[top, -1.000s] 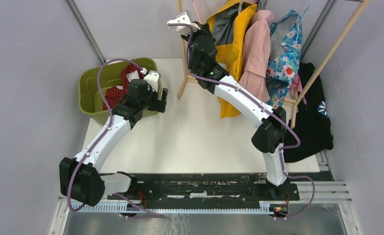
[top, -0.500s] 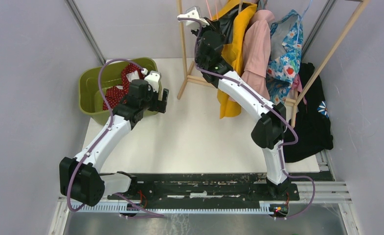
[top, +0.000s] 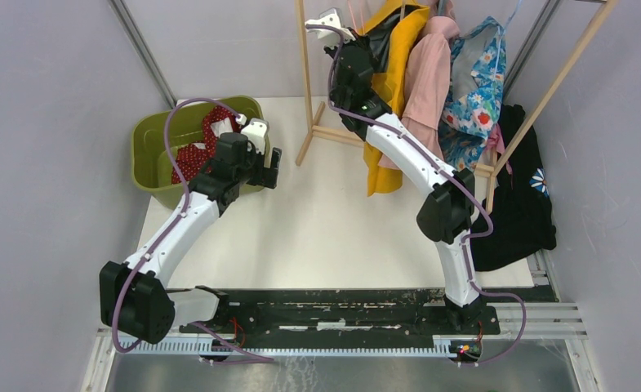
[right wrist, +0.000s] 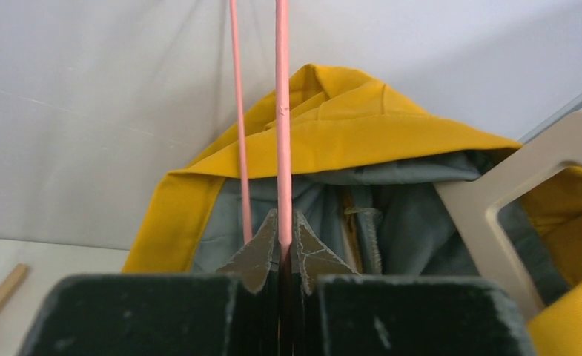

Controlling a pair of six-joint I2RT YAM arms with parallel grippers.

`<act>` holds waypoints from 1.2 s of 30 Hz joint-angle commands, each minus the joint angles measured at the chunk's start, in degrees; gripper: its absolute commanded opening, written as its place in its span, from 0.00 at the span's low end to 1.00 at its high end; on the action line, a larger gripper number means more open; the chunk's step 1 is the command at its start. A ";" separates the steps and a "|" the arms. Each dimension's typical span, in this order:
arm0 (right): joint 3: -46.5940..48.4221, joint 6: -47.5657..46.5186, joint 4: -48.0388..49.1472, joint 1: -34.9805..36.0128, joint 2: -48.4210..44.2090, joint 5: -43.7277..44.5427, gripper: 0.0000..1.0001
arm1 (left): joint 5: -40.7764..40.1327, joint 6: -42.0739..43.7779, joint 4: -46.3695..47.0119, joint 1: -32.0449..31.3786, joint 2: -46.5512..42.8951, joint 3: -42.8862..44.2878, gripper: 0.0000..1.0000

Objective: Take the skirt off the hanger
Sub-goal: Place the hanger at the clothesline.

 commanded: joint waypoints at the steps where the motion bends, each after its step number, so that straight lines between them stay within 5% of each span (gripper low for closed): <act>1: 3.03 11.27 -9.61 -1.19 0.97 0.30 0.01 | -0.22 2.20 0.81 -0.22 0.92 -0.24 0.99; 9: 3.14 25.46 -22.54 0.24 -1.10 -3.39 0.01 | -0.21 2.29 0.55 -0.31 1.33 0.39 0.99; 24: 10.17 34.50 -31.17 1.77 -3.32 -7.93 0.02 | -0.02 2.19 0.72 -0.31 0.26 0.14 0.99; 29: 9.97 33.95 -31.11 1.97 -3.57 -8.32 0.47 | -0.07 2.28 0.72 -0.31 -0.05 0.05 0.99; 36: 8.77 30.42 -29.24 2.75 -5.01 -9.29 0.61 | 0.23 2.28 0.87 -0.31 0.05 0.31 0.99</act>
